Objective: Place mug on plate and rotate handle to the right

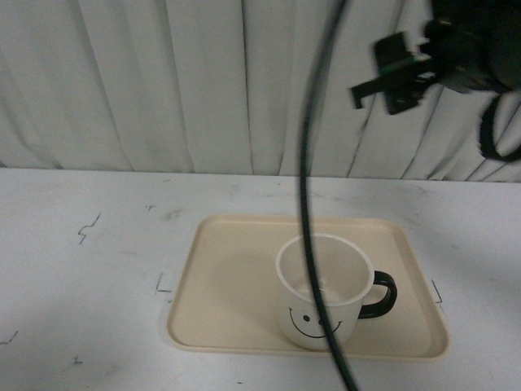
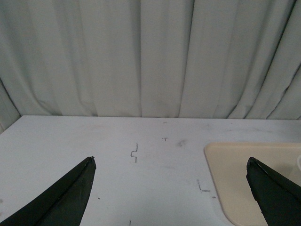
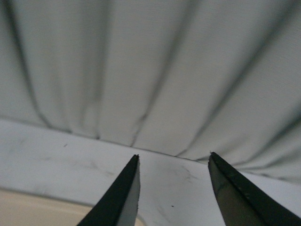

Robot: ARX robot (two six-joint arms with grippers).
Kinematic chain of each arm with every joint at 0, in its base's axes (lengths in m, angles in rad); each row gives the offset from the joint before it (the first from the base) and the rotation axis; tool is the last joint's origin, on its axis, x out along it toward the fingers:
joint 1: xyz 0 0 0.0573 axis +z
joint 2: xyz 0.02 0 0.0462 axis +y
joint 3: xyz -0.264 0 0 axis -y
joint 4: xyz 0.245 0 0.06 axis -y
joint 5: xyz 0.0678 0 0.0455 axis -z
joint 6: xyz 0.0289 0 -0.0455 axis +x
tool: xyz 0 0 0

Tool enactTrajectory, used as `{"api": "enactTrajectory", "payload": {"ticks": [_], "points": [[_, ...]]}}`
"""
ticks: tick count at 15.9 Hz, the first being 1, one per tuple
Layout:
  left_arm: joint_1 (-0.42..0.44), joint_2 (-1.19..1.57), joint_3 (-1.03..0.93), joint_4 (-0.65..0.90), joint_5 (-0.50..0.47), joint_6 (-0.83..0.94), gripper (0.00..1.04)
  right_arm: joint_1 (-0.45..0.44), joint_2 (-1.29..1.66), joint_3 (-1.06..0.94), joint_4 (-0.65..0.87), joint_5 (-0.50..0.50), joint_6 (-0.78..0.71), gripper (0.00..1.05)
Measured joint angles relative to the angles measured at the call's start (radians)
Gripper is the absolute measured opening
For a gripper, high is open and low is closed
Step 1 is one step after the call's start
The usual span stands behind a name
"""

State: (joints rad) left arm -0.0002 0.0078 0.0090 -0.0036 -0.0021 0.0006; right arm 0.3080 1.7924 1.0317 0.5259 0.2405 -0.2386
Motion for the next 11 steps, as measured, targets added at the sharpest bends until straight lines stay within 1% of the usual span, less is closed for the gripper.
{"api": "enactTrajectory", "payload": {"ticks": [1,2,3,4,6,7,8,9,10,11], "points": [[0.000,0.000,0.000,0.000,0.002,0.000,0.98,-0.107,-0.201,-0.409,0.461,-0.009,0.193,0.14],[0.000,0.000,0.000,0.000,0.002,0.000,0.98,-0.141,-0.342,-0.622,0.504,-0.080,0.219,0.02],[0.000,0.000,0.000,0.000,0.002,0.000,0.98,-0.192,-0.494,-0.759,0.501,-0.115,0.224,0.02],[0.000,0.000,0.000,0.000,0.002,0.000,0.98,-0.199,-0.542,-0.795,0.489,-0.139,0.224,0.02],[0.000,0.000,0.000,-0.001,0.002,0.000,0.98,-0.221,-0.618,-0.856,0.454,-0.153,0.224,0.02],[0.000,0.000,0.000,0.000,0.002,0.000,0.98,-0.227,-0.618,-0.890,0.531,-0.156,0.224,0.02],[0.000,0.000,0.000,0.000,0.002,0.000,0.98,-0.238,-0.640,-0.915,0.500,-0.163,0.224,0.02],[0.000,0.000,0.000,-0.001,0.002,0.000,0.98,-0.286,-0.687,-0.947,0.455,-0.228,0.224,0.02],[0.000,0.000,0.000,0.000,0.000,0.000,0.98,-0.312,-0.751,-0.962,0.423,-0.232,0.224,0.02],[0.000,0.000,0.000,-0.001,0.002,0.000,0.98,-0.312,-0.800,-0.968,0.396,-0.235,0.224,0.02]]}}
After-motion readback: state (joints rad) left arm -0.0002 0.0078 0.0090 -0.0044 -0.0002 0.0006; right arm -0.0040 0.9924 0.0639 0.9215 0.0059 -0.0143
